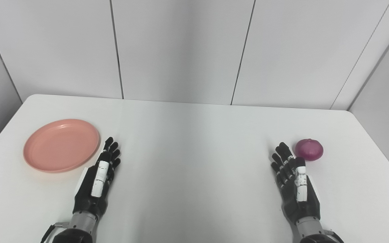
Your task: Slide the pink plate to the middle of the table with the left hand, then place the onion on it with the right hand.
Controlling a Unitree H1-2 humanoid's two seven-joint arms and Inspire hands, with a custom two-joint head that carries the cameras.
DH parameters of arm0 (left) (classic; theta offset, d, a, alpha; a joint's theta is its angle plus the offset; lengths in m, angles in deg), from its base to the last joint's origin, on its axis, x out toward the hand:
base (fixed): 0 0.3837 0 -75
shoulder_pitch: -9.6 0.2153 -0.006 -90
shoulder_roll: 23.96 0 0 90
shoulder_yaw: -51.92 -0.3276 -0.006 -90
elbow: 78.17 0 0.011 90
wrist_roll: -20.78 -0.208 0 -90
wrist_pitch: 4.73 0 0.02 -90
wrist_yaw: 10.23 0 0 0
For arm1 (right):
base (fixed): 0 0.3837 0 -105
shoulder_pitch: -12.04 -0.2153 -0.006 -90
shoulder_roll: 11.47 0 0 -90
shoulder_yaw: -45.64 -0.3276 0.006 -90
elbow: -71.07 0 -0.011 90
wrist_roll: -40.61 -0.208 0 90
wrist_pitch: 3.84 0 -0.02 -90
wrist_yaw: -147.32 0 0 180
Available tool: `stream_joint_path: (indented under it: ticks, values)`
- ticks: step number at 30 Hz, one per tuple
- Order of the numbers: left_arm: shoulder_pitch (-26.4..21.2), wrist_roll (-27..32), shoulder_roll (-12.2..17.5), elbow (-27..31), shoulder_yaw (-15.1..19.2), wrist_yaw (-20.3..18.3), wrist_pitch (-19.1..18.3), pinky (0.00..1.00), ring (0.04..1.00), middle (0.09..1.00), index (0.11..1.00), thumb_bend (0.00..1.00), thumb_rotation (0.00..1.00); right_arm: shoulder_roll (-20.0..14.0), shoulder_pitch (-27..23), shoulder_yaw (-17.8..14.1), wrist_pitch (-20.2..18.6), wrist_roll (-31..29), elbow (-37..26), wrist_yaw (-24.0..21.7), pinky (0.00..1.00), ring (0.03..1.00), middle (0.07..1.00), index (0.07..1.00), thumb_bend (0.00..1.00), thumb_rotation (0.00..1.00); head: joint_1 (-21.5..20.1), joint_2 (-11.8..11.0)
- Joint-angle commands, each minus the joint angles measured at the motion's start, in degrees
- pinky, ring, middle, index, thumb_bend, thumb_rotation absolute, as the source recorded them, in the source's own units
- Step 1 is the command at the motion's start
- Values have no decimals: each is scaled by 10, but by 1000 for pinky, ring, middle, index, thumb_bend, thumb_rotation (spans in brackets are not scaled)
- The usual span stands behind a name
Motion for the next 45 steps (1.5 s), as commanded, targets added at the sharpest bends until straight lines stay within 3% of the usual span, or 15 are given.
stream_joint_path:
  ticks: [1,38,45]
  values:
    - [4,0,-2,-10,-3,0,-13,1000,1000,1000,1000,800,936,2,20,0,-51,-1,23,9,999,986,961,947,867,881,0,-1]
    - [2,2,-5,-8,3,4,-14,1000,1000,1000,1000,820,912,-4,20,5,-49,2,22,1,999,984,959,949,897,871,0,3]
    - [3,-3,-7,-9,-1,6,-12,1000,1000,1000,1000,833,915,-7,20,3,-48,-1,27,-1,998,984,957,947,894,872,20,-1]
